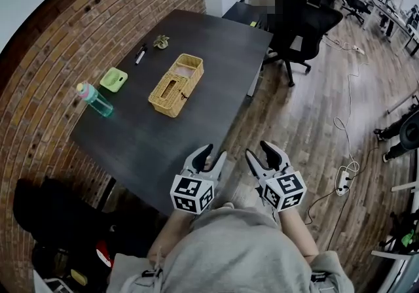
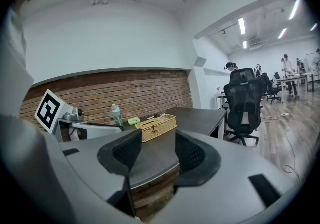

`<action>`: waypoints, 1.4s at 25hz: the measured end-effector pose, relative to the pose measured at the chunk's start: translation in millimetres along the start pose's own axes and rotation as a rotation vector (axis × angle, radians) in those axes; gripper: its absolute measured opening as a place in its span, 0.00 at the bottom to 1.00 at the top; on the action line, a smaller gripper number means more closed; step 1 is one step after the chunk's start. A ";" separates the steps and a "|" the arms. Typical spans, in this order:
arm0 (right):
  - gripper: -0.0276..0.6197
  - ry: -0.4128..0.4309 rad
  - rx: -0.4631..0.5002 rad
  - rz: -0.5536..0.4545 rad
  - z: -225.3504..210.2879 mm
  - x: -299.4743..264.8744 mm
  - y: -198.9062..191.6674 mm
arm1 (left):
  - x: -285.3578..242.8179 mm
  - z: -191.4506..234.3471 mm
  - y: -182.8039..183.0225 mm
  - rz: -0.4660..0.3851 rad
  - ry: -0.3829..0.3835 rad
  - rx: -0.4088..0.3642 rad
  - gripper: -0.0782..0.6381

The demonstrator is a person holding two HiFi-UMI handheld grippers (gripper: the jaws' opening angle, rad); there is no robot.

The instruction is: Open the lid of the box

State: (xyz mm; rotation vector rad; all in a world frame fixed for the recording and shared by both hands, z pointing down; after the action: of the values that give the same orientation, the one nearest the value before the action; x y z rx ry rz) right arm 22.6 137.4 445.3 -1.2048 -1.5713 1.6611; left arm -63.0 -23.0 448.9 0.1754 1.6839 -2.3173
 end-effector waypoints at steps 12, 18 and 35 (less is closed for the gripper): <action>0.36 0.099 0.027 0.027 -3.2 -54.8 8.3 | -4.8 44.0 8.2 -0.039 0.113 0.062 0.34; 0.36 0.194 0.065 0.032 -15.9 -103.2 20.6 | -18.1 72.6 18.4 -0.077 0.206 0.091 0.34; 0.36 0.526 0.176 0.063 -50.7 -263.2 76.3 | -49.6 154.2 69.7 -0.206 0.578 0.215 0.34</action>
State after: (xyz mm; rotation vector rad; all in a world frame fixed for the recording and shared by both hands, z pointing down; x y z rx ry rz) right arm 198.7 -78.4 436.9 -1.4570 -1.0525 1.3362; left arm 13.8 -181.8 446.6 0.8199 1.7460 -2.7887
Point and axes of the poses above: the fingertips, and each gripper's own axes: x backward along the fingers, z to its left, y out of its top, the point moved 7 cm from there along x, backward along the fingers, and after that the axes turned 6 degrees about x, right-handed, at the moved point
